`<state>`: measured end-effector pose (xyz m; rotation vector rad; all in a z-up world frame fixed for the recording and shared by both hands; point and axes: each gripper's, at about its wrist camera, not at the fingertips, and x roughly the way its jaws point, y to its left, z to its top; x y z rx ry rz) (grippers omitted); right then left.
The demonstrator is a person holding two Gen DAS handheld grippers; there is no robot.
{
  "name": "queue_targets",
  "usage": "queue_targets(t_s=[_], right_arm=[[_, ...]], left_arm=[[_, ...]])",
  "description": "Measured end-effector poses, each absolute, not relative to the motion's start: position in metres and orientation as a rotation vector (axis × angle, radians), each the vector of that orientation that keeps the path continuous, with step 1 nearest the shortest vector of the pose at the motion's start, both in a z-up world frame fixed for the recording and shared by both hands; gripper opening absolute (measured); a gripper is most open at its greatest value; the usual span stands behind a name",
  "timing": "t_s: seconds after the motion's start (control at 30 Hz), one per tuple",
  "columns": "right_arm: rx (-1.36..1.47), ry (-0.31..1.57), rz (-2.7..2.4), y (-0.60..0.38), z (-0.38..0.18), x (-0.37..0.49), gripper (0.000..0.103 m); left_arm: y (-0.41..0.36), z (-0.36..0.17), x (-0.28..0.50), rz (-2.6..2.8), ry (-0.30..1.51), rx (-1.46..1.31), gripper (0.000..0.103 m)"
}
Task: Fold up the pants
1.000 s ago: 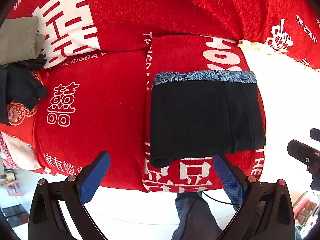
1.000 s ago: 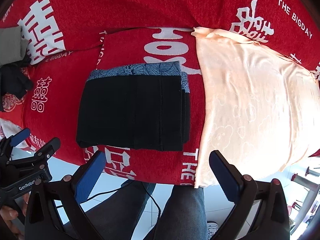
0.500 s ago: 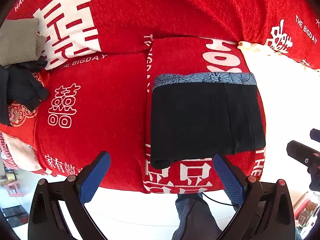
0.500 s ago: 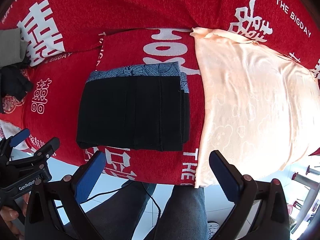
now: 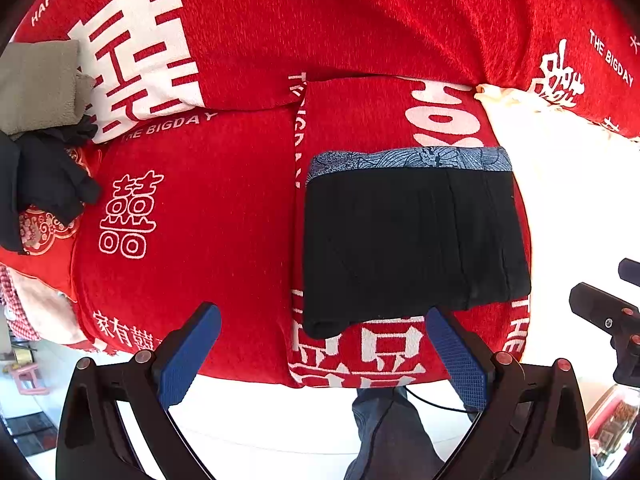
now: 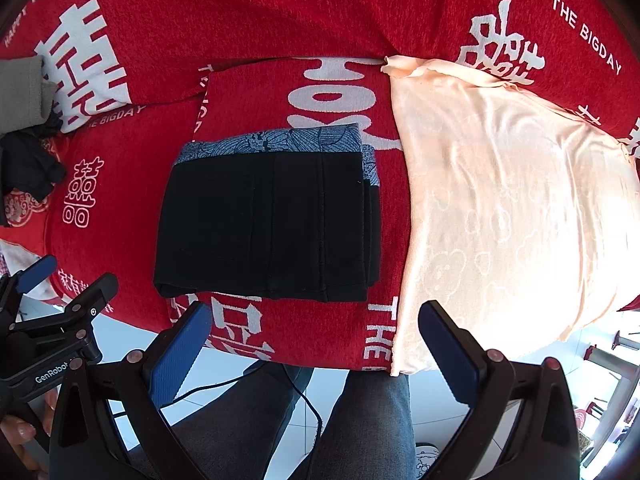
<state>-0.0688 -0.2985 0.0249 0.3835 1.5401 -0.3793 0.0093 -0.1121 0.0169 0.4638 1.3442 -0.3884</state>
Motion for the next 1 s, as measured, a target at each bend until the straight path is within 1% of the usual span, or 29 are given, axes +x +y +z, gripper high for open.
queue_targets(t_s=[0.77, 1.0], right_arm=[[0.378, 1.538, -0.377, -0.2907, 0.0236, -0.0663, 0.103], [0.385, 1.539, -0.379, -0.2904, 0.0213, -0.0677, 0.103]], left_arm=[[-0.1107, 0.016, 0.011, -0.386, 1.363, 0.414, 0.103], [-0.1116, 0.0205, 0.0088, -0.398, 1.341, 0.417, 0.103]])
